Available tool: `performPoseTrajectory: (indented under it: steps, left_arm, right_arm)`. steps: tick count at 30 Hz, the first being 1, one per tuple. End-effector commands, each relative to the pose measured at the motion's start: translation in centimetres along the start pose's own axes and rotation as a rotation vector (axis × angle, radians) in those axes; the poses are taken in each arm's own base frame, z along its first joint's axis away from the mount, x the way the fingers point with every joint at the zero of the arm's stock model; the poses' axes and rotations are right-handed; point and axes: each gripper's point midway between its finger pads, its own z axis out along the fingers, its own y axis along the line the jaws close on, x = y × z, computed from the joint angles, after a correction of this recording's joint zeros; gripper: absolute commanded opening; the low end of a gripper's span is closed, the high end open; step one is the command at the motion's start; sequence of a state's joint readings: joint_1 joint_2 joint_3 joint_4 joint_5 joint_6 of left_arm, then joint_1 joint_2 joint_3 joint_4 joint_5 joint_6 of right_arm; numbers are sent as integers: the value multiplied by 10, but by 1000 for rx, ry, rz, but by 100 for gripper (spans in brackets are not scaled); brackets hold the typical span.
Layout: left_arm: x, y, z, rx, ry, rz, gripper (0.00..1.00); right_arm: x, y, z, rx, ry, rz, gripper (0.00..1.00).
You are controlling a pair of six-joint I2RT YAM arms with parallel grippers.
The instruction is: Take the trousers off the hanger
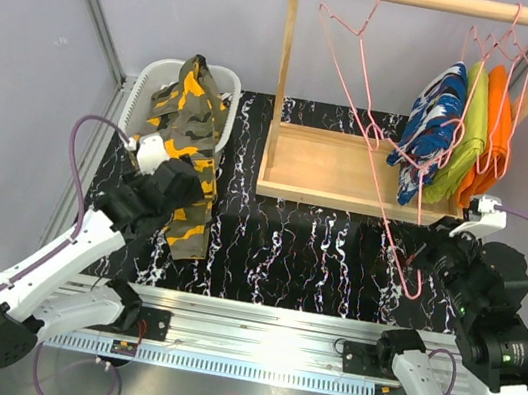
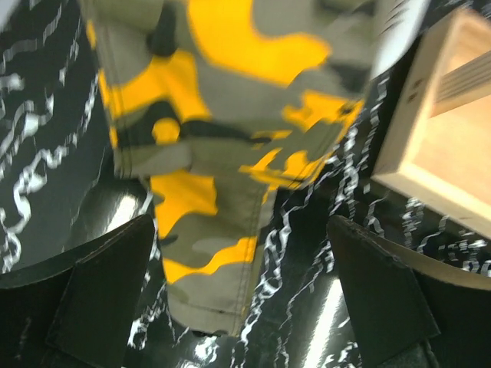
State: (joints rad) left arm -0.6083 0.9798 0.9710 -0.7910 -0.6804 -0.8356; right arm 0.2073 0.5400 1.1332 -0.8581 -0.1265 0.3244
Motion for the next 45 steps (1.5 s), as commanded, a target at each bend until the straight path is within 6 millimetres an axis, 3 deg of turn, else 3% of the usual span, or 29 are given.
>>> performPoseTrajectory:
  steps: [1, 5, 12, 13, 15, 16, 17, 19, 22, 24, 25, 26, 29, 33, 40, 42, 43, 44, 45]
  left_arm:
    - [6, -5, 4, 31, -30, -174, 99]
    - [20, -3, 16, 11, -19, -183, 99]
    - [45, -3, 58, -22, -61, -142, 99]
    - [62, 5, 66, -46, -38, -147, 99]
    - [70, -10, 74, 22, -38, -256, 99]
    - [88, -6, 80, 51, -24, -262, 99]
    - [76, -36, 80, 199, -60, -340, 99]
    - [66, -56, 80, 280, -95, -344, 99]
    - [70, -57, 87, 161, -79, -165, 99]
    - [59, -72, 93, 40, -115, -15, 99]
    - [69, -55, 94, -68, -82, 108, 99]
    - [60, -69, 98, -139, -129, 149, 99]
    - [66, -64, 103, -271, -150, 293, 99]
    - [66, -58, 108, -329, -165, 345, 99]
    - [58, -30, 115, -488, -184, 389, 99]
    - [58, -25, 124, -497, -170, 388, 92]
    - [57, -24, 129, -490, -163, 377, 84]
    - [57, -22, 130, -490, -159, 381, 74]
    - [56, -22, 129, -484, -163, 375, 50]
  right_arm:
    - [-41, -6, 2, 69, -115, -55, 0]
    - [-54, -3, 0, 72, -144, -64, 0]
    - [-50, 1, -6, 45, -142, -66, 0]
    - [-49, 1, -6, 43, -141, -67, 0]
    - [-49, 2, -6, 39, -144, -66, 0]
    - [-48, 3, -5, 30, -143, -66, 0]
    - [-47, 3, -3, 27, -137, -63, 0]
    - [-43, 4, 0, 19, -119, -64, 0]
    - [-43, 4, -1, 17, -121, -74, 0]
    - [-44, 3, -4, 22, -133, -79, 0]
    - [-45, 3, -4, 24, -135, -82, 0]
    - [-45, 3, -4, 21, -137, -82, 0]
    - [-44, 5, -5, 11, -138, -83, 0]
    - [-46, 7, -7, -1, -140, -88, 0]
    - [-43, 9, -6, -18, -137, -89, 0]
    - [-42, 9, -6, -19, -137, -89, 0]
    - [-42, 10, -7, -23, -137, -89, 0]
    - [-42, 10, -8, -25, -140, -90, 0]
    - [-42, 10, -7, -22, -141, -91, 0]
